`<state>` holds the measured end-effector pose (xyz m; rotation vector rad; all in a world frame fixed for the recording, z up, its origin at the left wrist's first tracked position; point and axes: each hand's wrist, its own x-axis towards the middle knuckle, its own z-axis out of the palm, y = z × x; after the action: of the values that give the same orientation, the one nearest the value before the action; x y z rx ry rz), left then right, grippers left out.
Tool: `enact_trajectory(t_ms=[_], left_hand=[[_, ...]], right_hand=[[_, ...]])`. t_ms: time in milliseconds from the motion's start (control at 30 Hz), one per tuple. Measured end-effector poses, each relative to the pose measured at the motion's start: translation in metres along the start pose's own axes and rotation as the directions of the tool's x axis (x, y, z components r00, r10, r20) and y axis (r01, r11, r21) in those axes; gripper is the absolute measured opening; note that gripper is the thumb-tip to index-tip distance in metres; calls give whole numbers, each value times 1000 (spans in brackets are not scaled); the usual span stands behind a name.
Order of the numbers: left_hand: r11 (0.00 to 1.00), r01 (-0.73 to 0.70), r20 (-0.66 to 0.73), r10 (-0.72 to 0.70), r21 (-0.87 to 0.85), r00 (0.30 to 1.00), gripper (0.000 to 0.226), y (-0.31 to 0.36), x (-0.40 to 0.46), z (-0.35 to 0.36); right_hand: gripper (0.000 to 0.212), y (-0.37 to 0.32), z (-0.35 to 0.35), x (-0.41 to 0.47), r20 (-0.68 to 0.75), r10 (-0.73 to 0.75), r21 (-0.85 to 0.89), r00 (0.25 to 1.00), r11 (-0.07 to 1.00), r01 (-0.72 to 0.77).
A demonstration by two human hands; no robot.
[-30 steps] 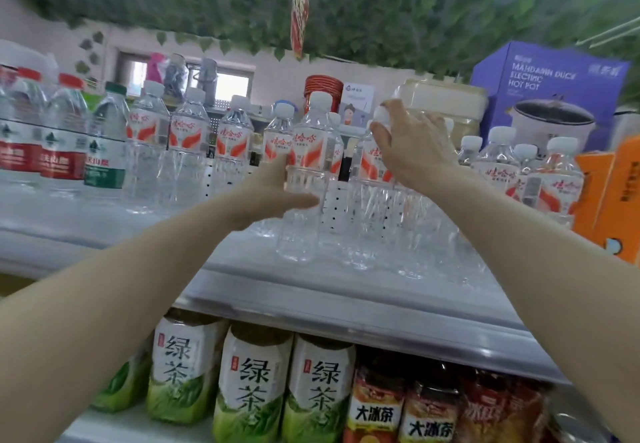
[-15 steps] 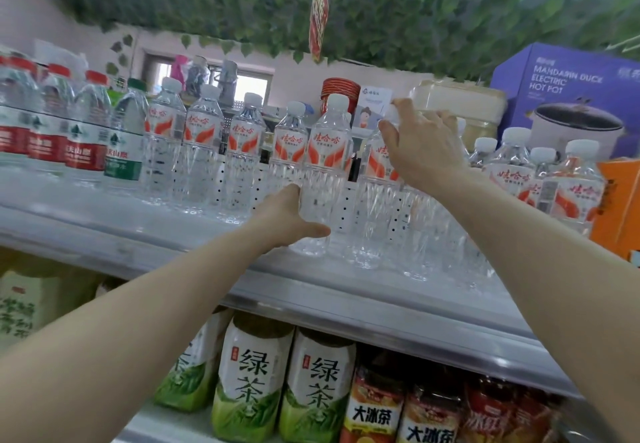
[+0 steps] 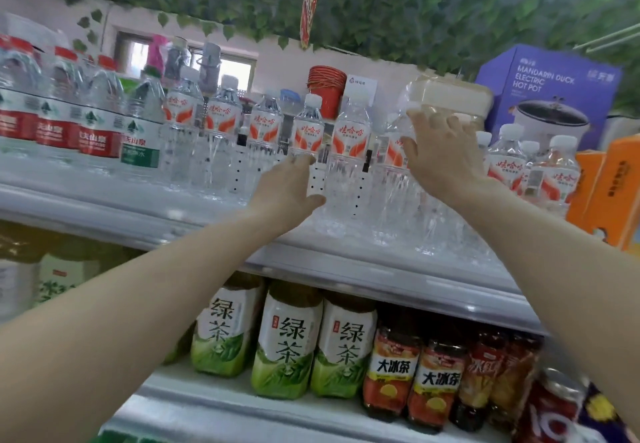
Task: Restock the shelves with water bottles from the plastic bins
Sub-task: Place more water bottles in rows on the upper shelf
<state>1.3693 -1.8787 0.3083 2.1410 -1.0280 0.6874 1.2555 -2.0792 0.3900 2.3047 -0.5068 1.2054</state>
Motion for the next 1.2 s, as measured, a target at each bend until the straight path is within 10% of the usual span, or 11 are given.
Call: enact_trajectory(t_ms=[533, 1200], left_hand=[[904, -410, 57, 419, -119, 906, 47, -112, -226, 11], [958, -115, 699, 271, -263, 662, 51, -256, -675, 335]], right_hand=[[46, -159, -22, -308, 275, 27, -50, 961, 999, -14], [44, -296, 189, -811, 770, -50, 244, 636, 945, -220]])
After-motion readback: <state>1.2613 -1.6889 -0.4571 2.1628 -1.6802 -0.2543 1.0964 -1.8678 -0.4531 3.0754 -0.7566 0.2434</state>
